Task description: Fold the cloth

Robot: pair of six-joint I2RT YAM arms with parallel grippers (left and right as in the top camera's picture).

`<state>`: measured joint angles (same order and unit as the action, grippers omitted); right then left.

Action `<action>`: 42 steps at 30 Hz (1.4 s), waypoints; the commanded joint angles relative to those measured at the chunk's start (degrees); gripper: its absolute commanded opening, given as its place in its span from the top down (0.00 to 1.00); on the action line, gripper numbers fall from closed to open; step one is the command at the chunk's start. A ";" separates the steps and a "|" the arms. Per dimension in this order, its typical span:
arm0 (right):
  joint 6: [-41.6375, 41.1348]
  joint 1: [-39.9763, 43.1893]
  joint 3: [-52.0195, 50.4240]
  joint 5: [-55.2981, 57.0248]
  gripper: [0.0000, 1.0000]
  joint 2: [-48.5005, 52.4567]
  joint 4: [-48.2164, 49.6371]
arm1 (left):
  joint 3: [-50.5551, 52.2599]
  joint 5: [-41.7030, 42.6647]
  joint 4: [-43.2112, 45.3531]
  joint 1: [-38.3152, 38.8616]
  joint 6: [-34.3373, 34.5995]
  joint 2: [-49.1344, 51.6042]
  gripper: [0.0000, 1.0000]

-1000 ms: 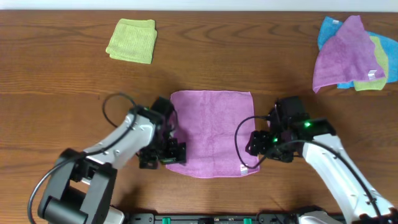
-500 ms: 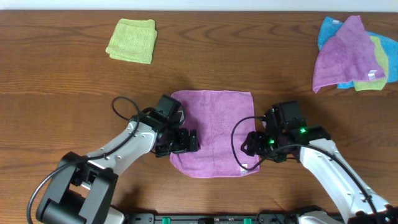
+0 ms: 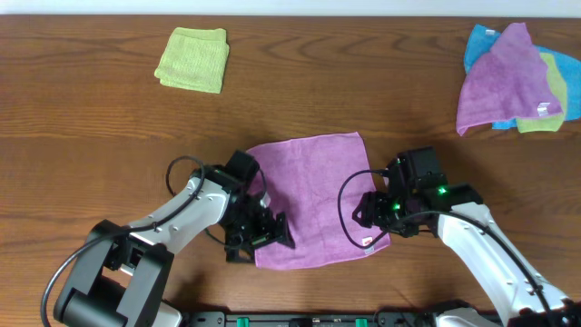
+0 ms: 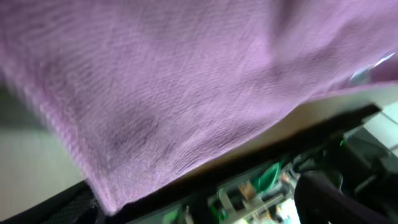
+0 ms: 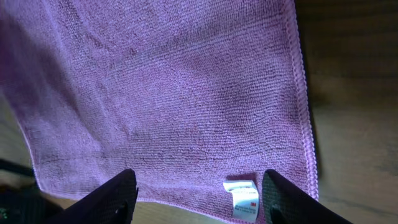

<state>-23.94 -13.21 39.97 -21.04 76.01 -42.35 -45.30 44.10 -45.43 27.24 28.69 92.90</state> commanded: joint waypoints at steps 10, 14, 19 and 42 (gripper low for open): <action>-0.72 -0.48 0.00 2.40 0.37 -0.13 0.79 | 0.15 2.08 7.74 0.15 1.77 0.72 0.05; -0.72 -0.48 0.00 3.02 0.37 -0.13 0.83 | 0.15 3.13 4.59 0.15 0.92 0.72 0.05; -0.87 -0.48 0.00 4.39 0.37 -0.13 1.05 | 0.15 5.62 -0.98 0.15 -0.48 0.72 0.05; -0.83 -0.48 0.00 6.27 0.34 -0.13 1.07 | 0.09 -13.75 -5.01 0.11 -4.83 0.70 0.05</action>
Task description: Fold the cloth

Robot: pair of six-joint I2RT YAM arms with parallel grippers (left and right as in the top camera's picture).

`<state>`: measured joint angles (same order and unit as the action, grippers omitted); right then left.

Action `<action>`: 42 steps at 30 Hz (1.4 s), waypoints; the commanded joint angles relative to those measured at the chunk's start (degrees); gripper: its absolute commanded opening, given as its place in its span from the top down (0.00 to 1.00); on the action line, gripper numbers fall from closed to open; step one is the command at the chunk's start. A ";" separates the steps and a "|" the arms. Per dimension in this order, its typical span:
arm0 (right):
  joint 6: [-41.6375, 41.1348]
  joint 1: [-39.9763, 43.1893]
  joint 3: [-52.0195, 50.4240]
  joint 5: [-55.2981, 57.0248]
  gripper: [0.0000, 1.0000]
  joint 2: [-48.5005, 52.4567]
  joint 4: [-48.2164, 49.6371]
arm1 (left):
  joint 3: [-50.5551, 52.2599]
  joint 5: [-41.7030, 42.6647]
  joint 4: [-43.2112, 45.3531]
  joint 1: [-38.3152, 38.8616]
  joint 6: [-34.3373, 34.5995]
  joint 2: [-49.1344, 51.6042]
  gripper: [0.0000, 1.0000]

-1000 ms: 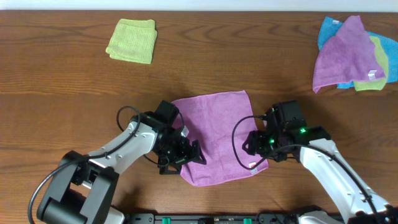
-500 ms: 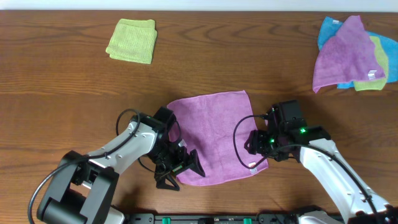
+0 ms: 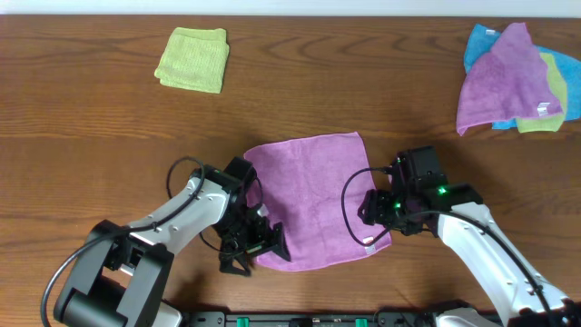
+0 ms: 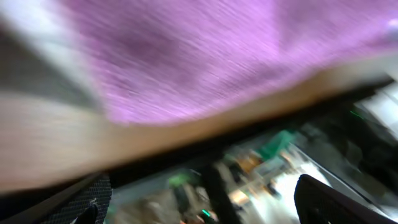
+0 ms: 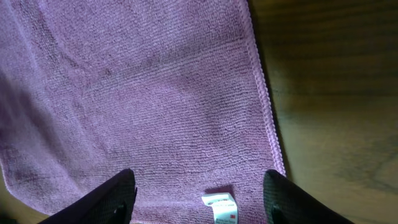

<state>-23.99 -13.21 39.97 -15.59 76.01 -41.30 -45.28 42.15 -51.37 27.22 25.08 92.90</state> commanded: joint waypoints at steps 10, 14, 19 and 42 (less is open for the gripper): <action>-0.63 -0.48 0.00 0.81 0.33 -0.13 0.00 | 0.07 -12.83 21.40 0.20 4.02 0.72 0.05; -0.63 -0.48 0.00 0.81 0.32 -0.13 0.00 | 0.09 -9.35 22.36 0.20 4.98 0.72 0.05; -0.63 -0.48 0.00 0.92 0.32 -0.13 0.04 | 0.17 -3.63 21.18 0.22 5.84 0.72 0.05; -4.28 -1.86 -1.75 -4.37 0.98 13.99 28.96 | 0.20 -1.18 15.63 4.48 6.25 0.72 0.05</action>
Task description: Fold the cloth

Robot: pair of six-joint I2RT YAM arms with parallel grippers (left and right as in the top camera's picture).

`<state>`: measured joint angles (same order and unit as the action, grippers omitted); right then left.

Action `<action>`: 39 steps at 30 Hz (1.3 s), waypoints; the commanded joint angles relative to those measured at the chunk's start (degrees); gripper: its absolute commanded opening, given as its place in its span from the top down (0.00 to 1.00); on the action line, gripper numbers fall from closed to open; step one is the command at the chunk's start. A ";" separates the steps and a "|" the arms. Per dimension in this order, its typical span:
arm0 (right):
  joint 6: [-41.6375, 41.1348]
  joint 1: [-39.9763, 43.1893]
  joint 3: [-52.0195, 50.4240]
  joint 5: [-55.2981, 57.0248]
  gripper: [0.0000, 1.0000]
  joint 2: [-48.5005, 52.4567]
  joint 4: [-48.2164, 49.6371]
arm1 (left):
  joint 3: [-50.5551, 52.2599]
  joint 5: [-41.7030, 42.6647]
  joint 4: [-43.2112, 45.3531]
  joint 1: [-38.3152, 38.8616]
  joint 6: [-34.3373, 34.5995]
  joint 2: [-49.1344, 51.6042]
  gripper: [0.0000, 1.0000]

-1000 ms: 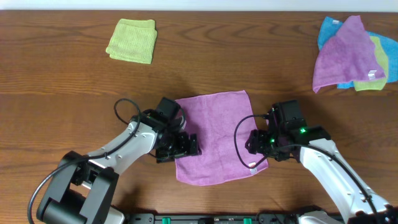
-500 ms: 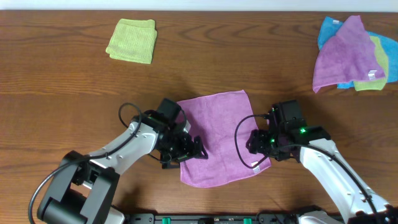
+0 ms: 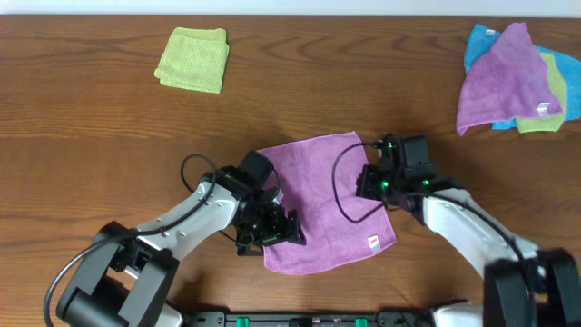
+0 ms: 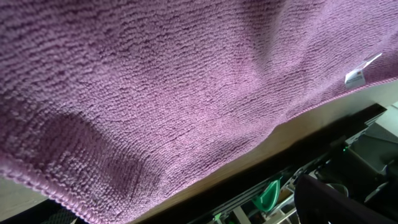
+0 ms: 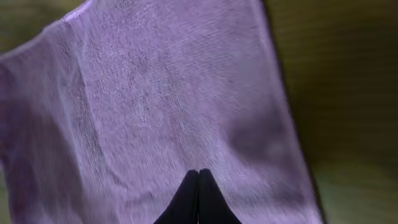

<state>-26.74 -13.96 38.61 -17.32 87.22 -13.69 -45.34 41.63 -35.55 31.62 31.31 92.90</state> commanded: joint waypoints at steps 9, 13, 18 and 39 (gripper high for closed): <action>-1.95 -3.98 -0.39 0.52 0.98 6.67 9.68 | 0.26 0.22 -0.11 0.09 0.07 0.72 0.05; -1.92 -6.58 -0.39 10.75 0.98 7.50 13.09 | 0.26 2.08 0.26 0.09 0.26 0.72 0.05; -2.01 -9.35 -0.39 15.39 0.98 11.34 19.71 | 0.26 3.45 2.69 0.09 1.57 0.72 0.05; -3.02 -11.37 -0.37 29.35 0.98 20.72 35.95 | 0.26 4.22 8.96 0.09 7.96 0.72 0.05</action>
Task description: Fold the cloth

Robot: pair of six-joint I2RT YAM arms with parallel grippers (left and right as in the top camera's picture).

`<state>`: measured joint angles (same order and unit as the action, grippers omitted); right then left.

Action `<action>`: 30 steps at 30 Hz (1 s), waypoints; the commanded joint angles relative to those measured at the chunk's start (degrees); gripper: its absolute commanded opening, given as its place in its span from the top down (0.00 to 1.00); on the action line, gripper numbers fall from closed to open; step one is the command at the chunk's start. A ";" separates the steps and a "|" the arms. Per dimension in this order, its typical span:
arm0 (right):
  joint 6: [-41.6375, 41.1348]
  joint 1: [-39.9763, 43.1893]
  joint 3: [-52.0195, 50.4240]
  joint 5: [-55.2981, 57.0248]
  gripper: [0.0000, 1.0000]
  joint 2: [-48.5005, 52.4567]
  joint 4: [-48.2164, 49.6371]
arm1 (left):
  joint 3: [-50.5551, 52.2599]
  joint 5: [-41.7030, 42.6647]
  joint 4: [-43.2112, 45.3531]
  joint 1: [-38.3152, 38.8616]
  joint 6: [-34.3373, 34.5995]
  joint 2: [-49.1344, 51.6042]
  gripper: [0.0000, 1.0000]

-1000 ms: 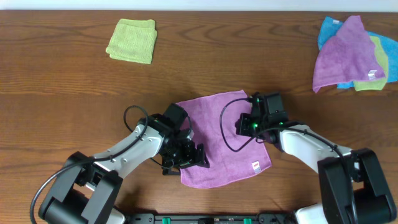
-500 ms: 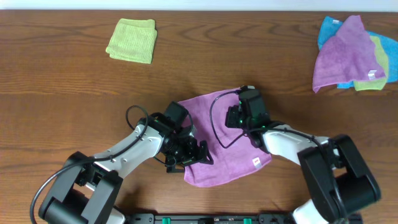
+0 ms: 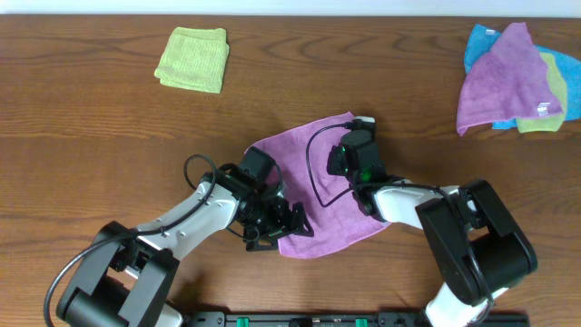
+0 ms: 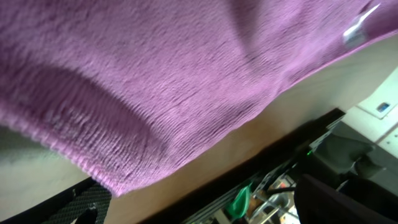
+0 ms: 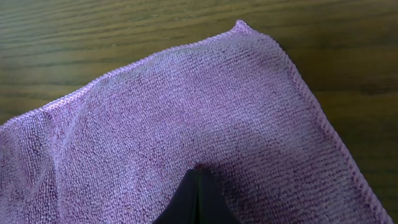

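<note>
The purple cloth (image 3: 304, 159) lies askew on the wooden table (image 3: 109, 136), one corner pointing to the far side. My right gripper (image 3: 345, 156) rests on its far right part. In the right wrist view this gripper (image 5: 198, 171) is shut, its tips pinching the cloth (image 5: 186, 93) a little inside that far corner. My left gripper (image 3: 283, 225) sits at the near left edge. In the left wrist view its fingers (image 4: 81, 202) stand wide apart, so the gripper (image 4: 211, 202) is open. The cloth (image 4: 155, 74) fills the frame above it, its white tag (image 4: 357, 31) at the right.
A folded green cloth (image 3: 192, 59) lies at the far left. A pile of purple, blue and green cloths (image 3: 513, 77) sits at the far right. The table's front edge runs close behind the left gripper.
My right gripper, still shut, has moved left and farther back on the cloth. The cloth has shifted and turned with it, its far corner now farther away. My left gripper sits slightly farther right.
Both grippers were open at the near corners of the flat cloth, the right one over the tag corner. Then the right gripper was shut farther up the cloth's right side. The cloth has since turned and slid left, its near edge drawn in.
</note>
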<state>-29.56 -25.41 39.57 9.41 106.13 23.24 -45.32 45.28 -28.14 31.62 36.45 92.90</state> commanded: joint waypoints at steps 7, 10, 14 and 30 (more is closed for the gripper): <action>-0.20 0.09 -1.33 2.62 0.98 1.81 -1.14 | 0.24 -7.74 8.46 1.31 3.45 0.74 0.05; -0.20 0.09 -1.33 2.60 0.99 1.81 -1.14 | 0.24 -7.19 10.05 2.71 5.05 0.74 0.05; -0.20 0.11 -1.33 2.67 0.99 1.81 -0.90 | 0.24 -0.52 10.21 3.80 6.03 0.74 0.05; -6.91 0.31 -1.09 10.88 0.98 1.84 5.86 | 0.26 2.62 10.47 7.08 6.45 0.81 0.05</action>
<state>-32.29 -25.36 38.76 16.73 107.13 28.45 -45.30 46.81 -17.78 37.89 42.26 92.90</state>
